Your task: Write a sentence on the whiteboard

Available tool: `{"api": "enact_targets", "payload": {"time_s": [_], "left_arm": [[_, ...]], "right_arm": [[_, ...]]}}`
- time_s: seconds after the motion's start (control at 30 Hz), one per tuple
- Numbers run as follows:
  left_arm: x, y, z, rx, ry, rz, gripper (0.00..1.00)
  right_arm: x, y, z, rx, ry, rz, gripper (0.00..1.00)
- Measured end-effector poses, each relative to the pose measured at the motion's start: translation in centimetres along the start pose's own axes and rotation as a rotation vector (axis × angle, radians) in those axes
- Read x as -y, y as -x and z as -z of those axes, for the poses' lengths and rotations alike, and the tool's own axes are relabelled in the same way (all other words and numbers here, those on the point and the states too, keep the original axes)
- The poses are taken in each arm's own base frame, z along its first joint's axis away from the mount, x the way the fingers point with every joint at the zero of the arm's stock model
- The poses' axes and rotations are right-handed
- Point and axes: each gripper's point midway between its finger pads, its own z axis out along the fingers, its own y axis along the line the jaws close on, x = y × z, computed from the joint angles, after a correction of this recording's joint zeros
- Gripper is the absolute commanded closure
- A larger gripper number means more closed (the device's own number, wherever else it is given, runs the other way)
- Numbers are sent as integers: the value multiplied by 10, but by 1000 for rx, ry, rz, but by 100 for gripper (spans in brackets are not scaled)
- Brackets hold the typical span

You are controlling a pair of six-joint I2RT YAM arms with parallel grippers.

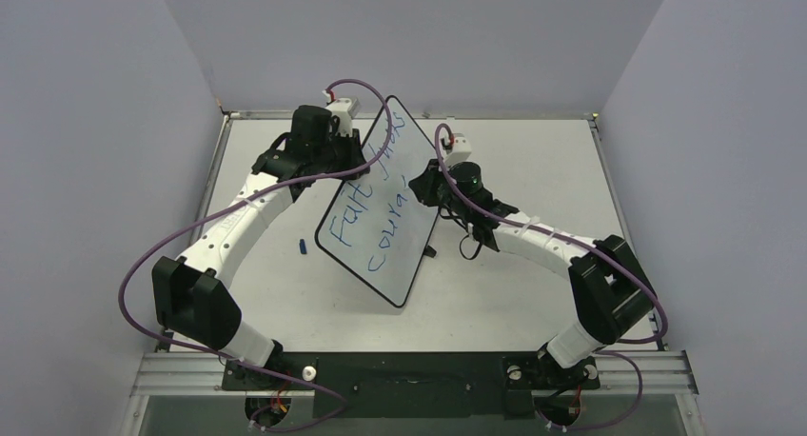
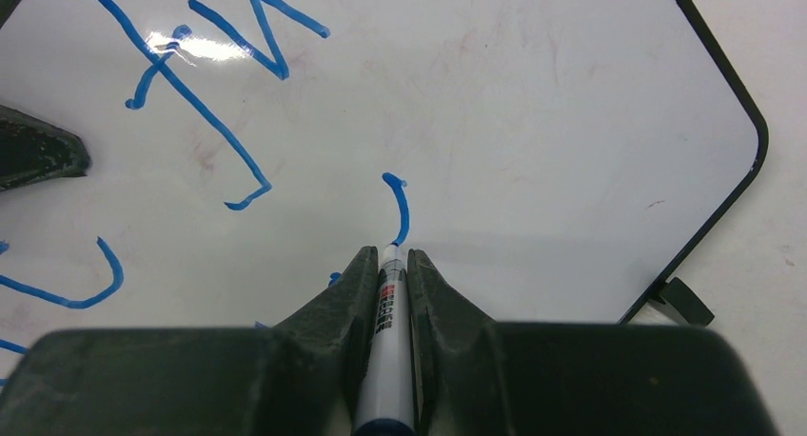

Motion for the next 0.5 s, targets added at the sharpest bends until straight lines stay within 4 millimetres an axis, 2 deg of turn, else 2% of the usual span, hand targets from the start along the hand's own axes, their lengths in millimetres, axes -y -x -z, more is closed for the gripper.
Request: {"api": "enact_targets", "payload": {"time_s": [0.5], "left_arm": [[0,0,0,0,0,0,100]], "right_arm": [[-7,0,3,-9,10,5,100]]}}
